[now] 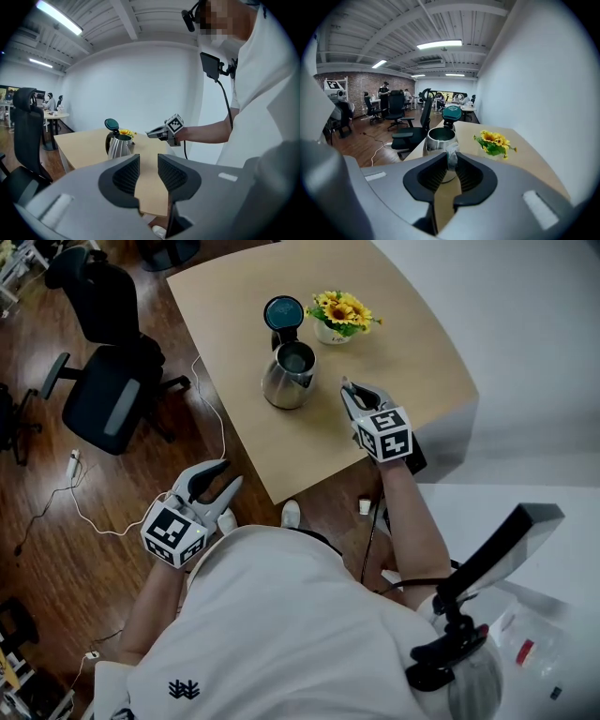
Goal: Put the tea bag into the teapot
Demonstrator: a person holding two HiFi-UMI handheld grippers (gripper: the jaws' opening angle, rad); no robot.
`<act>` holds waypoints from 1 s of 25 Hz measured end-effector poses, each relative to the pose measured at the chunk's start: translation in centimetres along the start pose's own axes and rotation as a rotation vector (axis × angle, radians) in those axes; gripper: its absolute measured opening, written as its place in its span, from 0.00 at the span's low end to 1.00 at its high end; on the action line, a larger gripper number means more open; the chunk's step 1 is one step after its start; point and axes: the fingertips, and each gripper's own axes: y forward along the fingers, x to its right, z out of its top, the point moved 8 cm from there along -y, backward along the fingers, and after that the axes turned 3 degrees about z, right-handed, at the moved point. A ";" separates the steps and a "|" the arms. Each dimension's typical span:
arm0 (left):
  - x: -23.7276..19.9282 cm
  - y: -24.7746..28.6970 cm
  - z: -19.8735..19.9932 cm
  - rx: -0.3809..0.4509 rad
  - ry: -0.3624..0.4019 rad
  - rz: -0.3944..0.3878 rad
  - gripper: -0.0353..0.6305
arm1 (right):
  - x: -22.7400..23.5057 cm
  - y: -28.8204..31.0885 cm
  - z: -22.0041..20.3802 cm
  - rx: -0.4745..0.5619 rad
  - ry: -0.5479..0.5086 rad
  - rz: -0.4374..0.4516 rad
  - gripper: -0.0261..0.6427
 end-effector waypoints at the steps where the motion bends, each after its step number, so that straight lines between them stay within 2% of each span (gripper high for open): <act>1: -0.2 -0.2 0.0 0.005 -0.001 0.003 0.20 | -0.3 0.2 0.9 0.007 -0.011 0.007 0.12; 11: -2.5 -3.9 -0.9 0.026 -0.033 0.103 0.20 | -2.6 5.9 6.4 0.027 -0.079 0.073 0.12; 18: -3.3 -5.9 -1.5 0.021 -0.044 0.161 0.20 | -2.8 9.0 7.1 -0.005 -0.090 0.085 0.12; 25: -3.7 -6.6 -1.7 0.017 -0.055 0.185 0.20 | -2.8 10.3 7.1 -0.034 -0.107 0.092 0.12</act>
